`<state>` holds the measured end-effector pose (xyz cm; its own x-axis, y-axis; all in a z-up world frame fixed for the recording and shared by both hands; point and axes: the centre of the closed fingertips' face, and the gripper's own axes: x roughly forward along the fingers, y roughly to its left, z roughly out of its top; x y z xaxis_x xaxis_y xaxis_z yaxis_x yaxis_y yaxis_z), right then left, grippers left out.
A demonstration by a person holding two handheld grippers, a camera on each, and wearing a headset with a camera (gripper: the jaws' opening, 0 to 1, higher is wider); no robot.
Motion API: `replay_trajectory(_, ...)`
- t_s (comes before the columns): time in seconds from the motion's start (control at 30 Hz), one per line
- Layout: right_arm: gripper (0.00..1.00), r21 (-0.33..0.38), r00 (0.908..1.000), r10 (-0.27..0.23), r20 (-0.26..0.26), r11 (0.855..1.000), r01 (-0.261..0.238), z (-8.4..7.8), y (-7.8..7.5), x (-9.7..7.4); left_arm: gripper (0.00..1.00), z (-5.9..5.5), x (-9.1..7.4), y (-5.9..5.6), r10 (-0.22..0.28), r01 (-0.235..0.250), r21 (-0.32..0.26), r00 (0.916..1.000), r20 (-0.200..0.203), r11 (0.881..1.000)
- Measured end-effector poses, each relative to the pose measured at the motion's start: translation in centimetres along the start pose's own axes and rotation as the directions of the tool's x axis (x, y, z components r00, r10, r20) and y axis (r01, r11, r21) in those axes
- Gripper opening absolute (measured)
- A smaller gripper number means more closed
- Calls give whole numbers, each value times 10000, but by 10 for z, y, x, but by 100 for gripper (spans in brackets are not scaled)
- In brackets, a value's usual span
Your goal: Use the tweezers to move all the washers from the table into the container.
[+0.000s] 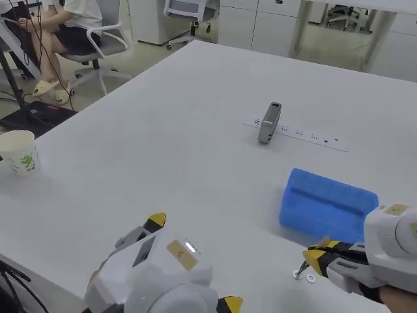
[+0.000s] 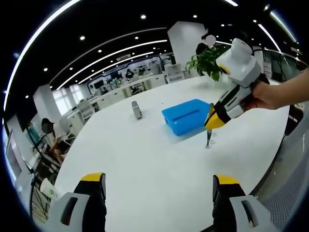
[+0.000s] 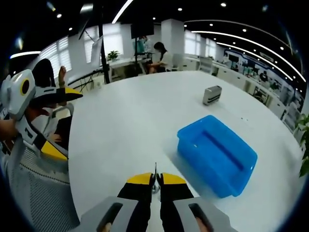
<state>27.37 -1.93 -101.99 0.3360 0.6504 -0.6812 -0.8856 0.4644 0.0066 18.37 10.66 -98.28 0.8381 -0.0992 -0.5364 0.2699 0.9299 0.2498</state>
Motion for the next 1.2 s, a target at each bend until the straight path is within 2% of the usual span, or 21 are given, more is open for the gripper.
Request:
replay_trajectory(0.23, 1, -149, 9998, -171, 122, 9997, 173, 11, -5, -11, 94, 3, -1, -2, -92, 92, -50, 9999, 140, 9999)
replay_trajectory(0.7, 1, -308, 9953, -702, 670, 9969, 724, 38, -23, -32, 94, 3, -1, -1, -71, 72, -37, 9998, 169, 10000)
replay_trajectory(1.2, 1, -239, 9886, -1097, 1036, 9933, 1127, 57, -38, -35, 94, 4, -1, 0, -80, 84, -155, 9997, 220, 9998)
